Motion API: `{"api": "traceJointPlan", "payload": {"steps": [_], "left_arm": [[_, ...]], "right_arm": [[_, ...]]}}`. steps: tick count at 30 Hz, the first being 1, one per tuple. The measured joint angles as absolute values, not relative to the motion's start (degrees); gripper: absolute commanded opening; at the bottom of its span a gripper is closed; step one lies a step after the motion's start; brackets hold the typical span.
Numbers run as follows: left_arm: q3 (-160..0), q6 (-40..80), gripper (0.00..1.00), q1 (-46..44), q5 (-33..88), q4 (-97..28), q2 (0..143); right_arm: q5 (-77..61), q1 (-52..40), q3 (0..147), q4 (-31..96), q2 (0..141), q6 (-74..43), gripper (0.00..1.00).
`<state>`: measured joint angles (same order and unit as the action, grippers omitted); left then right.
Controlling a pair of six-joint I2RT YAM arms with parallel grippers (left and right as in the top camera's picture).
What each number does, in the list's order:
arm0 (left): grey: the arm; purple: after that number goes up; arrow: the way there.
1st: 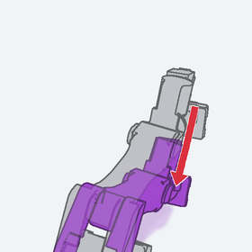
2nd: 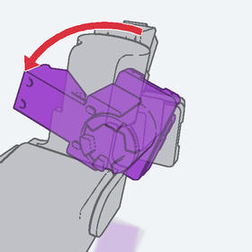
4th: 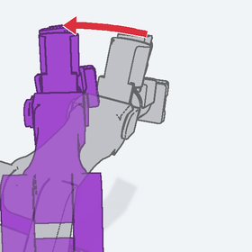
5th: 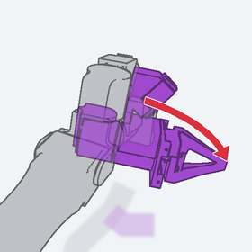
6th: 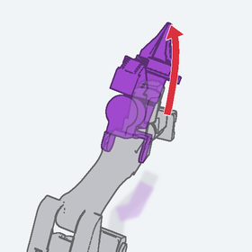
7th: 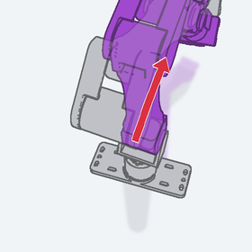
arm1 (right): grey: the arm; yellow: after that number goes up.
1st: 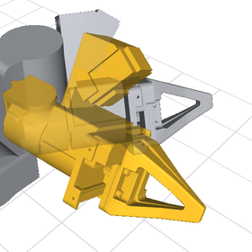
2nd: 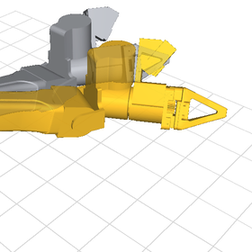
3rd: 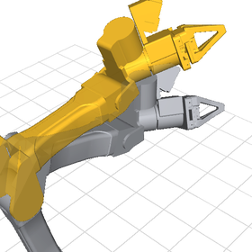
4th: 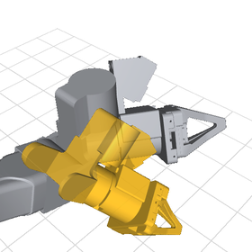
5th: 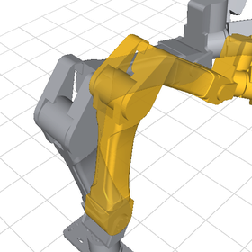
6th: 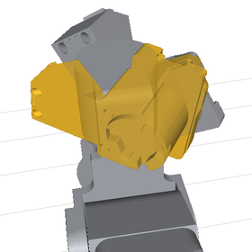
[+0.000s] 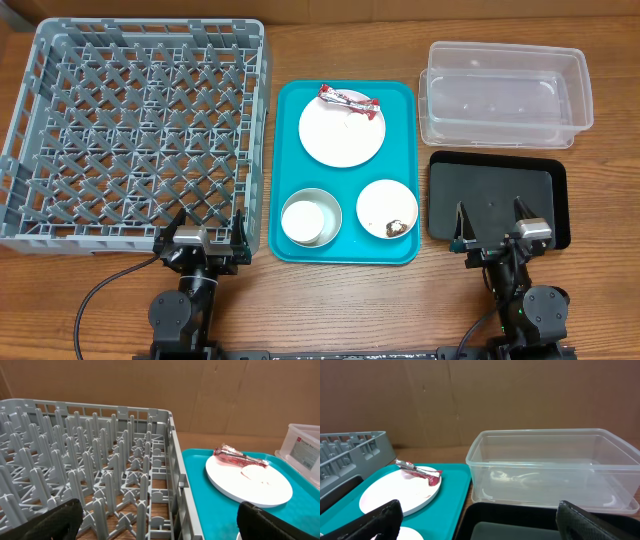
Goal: Sort waste into correct bins and load items into the dishwasher
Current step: 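Raise both arms from rest toward the tray and bin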
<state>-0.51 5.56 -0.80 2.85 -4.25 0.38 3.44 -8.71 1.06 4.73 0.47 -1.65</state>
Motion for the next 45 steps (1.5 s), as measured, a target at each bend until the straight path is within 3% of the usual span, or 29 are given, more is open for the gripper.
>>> {"api": "traceJointPlan", "payload": {"steps": [23, 30, 39, 45], "left_arm": [[-0.51, 5.85, 1.0, -0.8, 3.03, -4.34, 0.38], [-4.29, 6.0, 1.0, -0.8, 2.81, -11.05, 1.74], [-21.19, 6.0, 1.0, -0.78, 1.69, -18.98, 19.57], [-37.04, 6.02, 1.0, -0.8, 1.48, -31.68, 37.56]], "right_arm": [[3.44, -8.71, 1.06, 5.13, 0.49, -4.19, 1.0], [3.42, -8.71, 2.87, 9.47, 3.51, -6.66, 1.0], [3.16, -8.71, 16.19, 15.81, 16.8, -9.47, 1.0], [1.8, -8.71, 27.42, 23.49, 29.17, -10.0, 1.0]]}}
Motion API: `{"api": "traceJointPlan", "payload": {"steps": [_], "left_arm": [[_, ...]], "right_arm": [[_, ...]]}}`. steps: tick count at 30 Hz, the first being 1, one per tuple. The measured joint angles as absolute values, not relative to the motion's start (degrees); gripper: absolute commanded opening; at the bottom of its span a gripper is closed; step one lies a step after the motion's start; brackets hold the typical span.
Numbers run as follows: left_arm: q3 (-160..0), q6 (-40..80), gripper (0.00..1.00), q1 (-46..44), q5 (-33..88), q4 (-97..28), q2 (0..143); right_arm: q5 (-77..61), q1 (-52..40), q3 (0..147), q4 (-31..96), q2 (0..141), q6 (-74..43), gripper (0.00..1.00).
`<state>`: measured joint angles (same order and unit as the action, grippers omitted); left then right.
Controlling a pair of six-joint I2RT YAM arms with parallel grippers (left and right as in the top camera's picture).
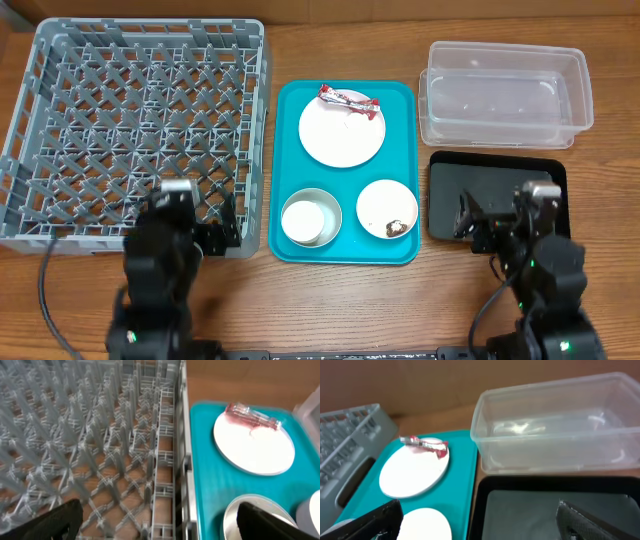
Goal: Sort waste into correct bins and load items into the dishwasher
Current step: 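Raise both arms from rest toward the tray and bin, then reach right gripper to the red wrapper on the white plate and grasp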
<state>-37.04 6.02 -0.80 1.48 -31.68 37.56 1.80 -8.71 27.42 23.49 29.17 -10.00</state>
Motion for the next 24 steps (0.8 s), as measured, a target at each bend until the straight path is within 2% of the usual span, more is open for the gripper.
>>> {"api": "traceJointPlan", "payload": {"steps": [7, 14, 18, 24], "left_arm": [[-54.59, 6.02, 1.0, -0.8, 1.56, -46.85, 54.08], [-59.18, 6.02, 1.0, -0.78, 7.07, -51.46, 60.47], [-59.2, 6.02, 1.0, -0.78, 9.52, -51.62, 60.99], [-59.24, 6.02, 1.0, -0.78, 10.28, -51.68, 60.99]], "right_arm": [[-1.21, -8.71, 43.99, 37.26, 46.09, -10.33, 1.0], [-2.9, -8.71, 60.55, 52.05, 61.19, -10.46, 1.0], [-4.78, -8.71, 65.58, 52.51, 66.0, -10.5, 1.0], [-8.78, -8.71, 65.98, 46.06, 67.05, -10.41, 1.0]]}}
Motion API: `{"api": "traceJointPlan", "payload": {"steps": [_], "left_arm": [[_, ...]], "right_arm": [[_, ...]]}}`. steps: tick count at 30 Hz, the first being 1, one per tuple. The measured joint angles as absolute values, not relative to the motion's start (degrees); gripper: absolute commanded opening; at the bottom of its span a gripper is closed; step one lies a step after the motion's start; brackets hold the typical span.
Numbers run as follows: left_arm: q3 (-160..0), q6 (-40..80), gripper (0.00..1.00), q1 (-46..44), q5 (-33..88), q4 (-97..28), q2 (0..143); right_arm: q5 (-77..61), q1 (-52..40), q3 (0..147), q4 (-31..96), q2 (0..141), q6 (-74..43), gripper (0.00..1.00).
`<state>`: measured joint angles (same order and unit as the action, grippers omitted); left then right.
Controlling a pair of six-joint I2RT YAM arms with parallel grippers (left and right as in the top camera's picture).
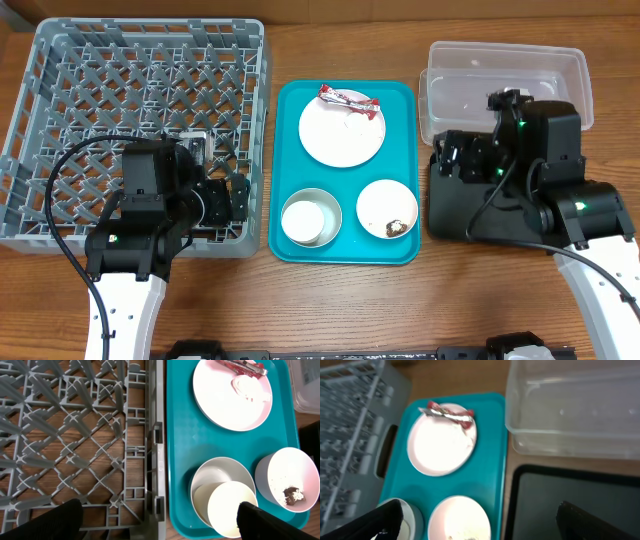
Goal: Sort waste into correct bins and load items into the dishwasher
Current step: 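Reach right gripper to the red wrapper on the white plate and grasp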
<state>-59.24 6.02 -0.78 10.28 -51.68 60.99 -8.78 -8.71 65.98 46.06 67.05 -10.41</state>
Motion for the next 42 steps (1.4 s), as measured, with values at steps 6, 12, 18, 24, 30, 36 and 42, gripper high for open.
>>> {"api": "traceJointPlan", "payload": {"steps": [6, 12, 18, 24, 30, 36, 42], "left_arm": [[-59.24, 6.09, 1.0, -0.78, 8.08, -51.75, 60.99], [-59.29, 7.31, 1.0, -0.78, 5.32, -51.7, 60.99], [-59.29, 8.62, 1.0, -0.78, 2.85, -51.9, 60.99], [-59.29, 9.04, 1.0, -0.78, 1.85, -51.99, 60.99], [-59.29, 9.06, 1.0, -0.78, 1.43, -52.12, 60.99], [-59.29, 9.06, 1.0, -0.78, 1.43, -52.14, 60.99], [-59.29, 9.06, 1.0, -0.78, 1.43, -52.25, 60.99]], "right_arm": [[-10.5, -9.58, 68.97, 47.55, 70.19, -8.71, 1.0], [-10.44, -13.61, 78.89, 50.19, 80.31, -6.26, 1.0], [-6.87, -20.21, 90.8, 50.43, 93.93, -2.48, 0.99], [-3.33, -24.16, 92.14, 44.97, 103.26, -0.8, 0.87], [-2.02, -24.8, 92.16, 40.95, 111.98, -0.25, 0.79], [-1.67, -24.8, 92.16, 37.78, 117.82, -0.03, 0.74], [-1.45, -24.8, 92.16, 35.83, 122.3, 0.05, 0.66]]}}
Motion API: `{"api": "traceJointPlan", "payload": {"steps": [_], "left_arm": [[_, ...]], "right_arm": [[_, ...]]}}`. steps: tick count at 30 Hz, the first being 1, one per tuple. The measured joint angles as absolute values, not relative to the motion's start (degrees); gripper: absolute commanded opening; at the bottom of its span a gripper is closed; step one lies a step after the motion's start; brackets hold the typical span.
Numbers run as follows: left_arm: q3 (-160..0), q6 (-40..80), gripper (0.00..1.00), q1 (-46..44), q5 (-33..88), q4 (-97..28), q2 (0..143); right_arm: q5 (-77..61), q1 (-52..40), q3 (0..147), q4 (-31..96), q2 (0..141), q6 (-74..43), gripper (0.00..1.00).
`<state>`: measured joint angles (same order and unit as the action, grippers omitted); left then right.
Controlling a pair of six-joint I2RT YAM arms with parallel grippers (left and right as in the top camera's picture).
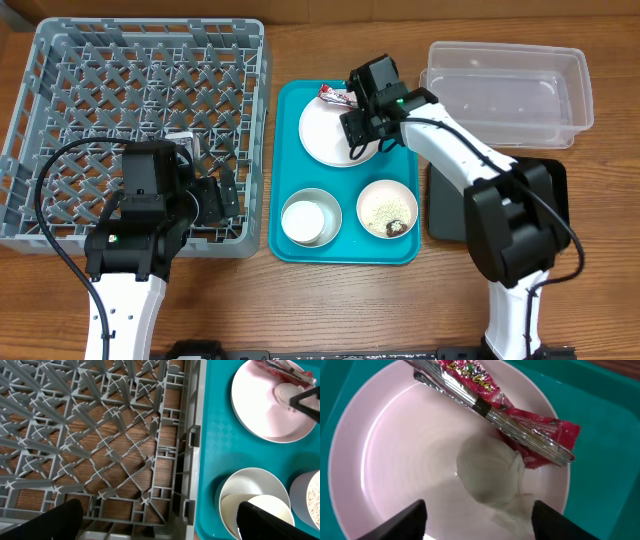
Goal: Sort waste into correct bins and load items into the dishwasher
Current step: 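Reach right gripper to the red wrapper on the white plate and grasp, then carry the wrapper with the right gripper into the clear bin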
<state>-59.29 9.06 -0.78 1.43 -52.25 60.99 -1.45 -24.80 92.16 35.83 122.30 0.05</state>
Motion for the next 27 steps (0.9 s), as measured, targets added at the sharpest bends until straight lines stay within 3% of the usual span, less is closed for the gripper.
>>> {"api": "traceJointPlan", "payload": {"steps": [8, 12, 18, 27], "left_arm": [[-59.29, 9.06, 1.0, -0.8, 1.43, -52.77, 60.99], [-59.29, 9.04, 1.0, -0.78, 1.43, -52.84, 60.99], [-59.31, 9.06, 1.0, -0.78, 1.43, -53.06, 60.99], [-59.29, 9.06, 1.0, -0.78, 1.43, -53.17, 60.99]], "right_arm": [[-0.4, -24.8, 92.16, 32.6, 125.27, 0.01, 0.62], [0.36, -24.8, 92.16, 32.56, 125.97, 0.32, 0.43], [0.86, -24.8, 92.25, 32.51, 126.91, -0.54, 0.06], [0.89, -24.8, 92.31, 34.15, 124.84, -2.59, 0.04]]}}
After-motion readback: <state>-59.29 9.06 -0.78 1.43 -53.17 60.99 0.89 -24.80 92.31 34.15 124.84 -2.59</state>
